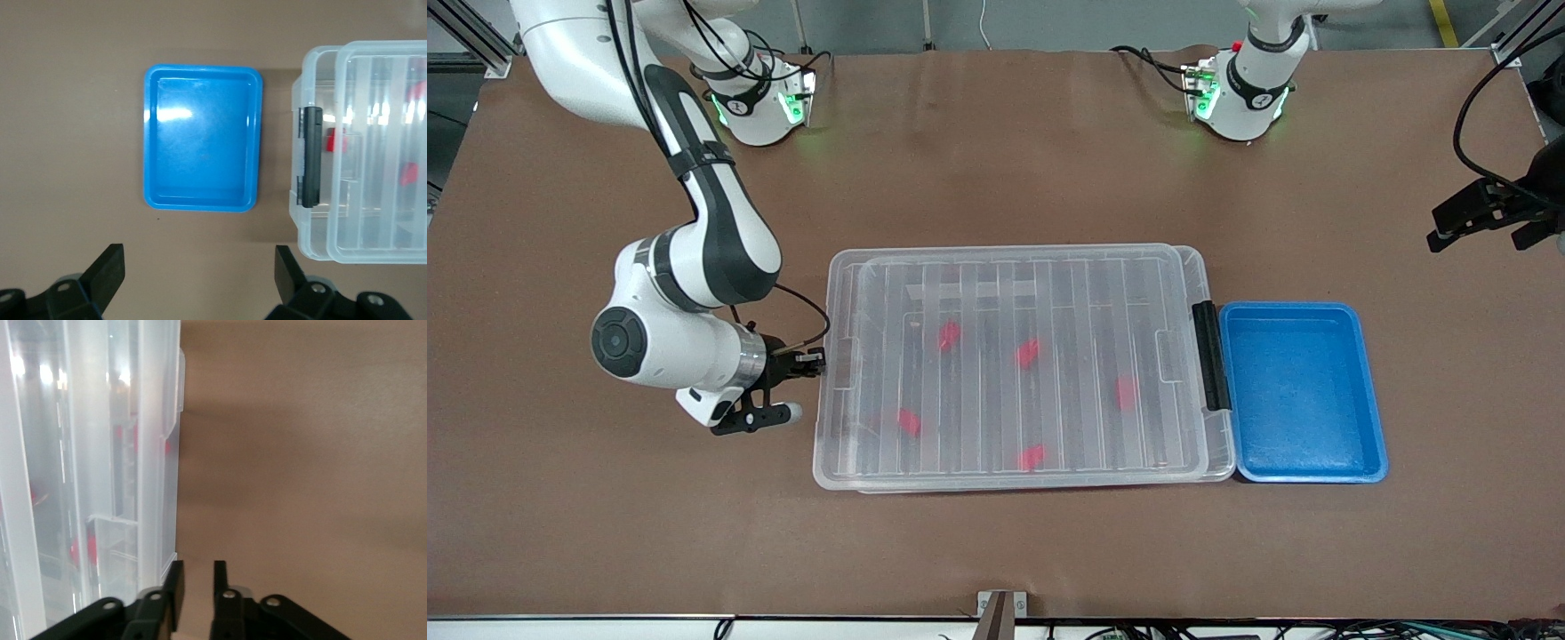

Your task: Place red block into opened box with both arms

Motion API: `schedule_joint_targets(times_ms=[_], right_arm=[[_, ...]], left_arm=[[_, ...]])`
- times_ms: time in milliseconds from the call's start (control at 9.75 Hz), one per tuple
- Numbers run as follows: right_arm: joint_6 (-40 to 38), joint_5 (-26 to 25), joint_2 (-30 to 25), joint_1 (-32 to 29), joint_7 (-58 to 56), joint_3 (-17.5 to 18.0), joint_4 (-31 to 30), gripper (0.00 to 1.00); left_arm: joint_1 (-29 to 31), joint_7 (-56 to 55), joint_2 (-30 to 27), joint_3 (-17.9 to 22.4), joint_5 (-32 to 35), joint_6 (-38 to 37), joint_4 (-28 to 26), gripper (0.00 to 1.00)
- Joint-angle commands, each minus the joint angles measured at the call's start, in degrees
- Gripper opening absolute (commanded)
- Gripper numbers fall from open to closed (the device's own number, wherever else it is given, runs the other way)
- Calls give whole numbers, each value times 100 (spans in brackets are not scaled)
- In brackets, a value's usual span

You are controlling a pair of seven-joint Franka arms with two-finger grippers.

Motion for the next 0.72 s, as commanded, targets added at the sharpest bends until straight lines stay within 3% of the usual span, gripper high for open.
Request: schedule_joint_targets(times_ms=[0,205,410,615], right_arm=[[-504,-925,-697,-461,628,-23,12,100],[-1040,-1187,-1392,-876,887,-49,4,100],[-1708,-1179,-2244,-1079,887,-556,-93,100],[-2472,-1196,-2878,-1088,756,-761,-102,100]], left_arm=[[-1,116,-325,29,-142,-7,-623,99],[-1,116,-554,3,-134,116,-984,98],[8,125,-582,3,-116,143,-994,98],[-10,143,-512,-6,-81,169,-951,98]])
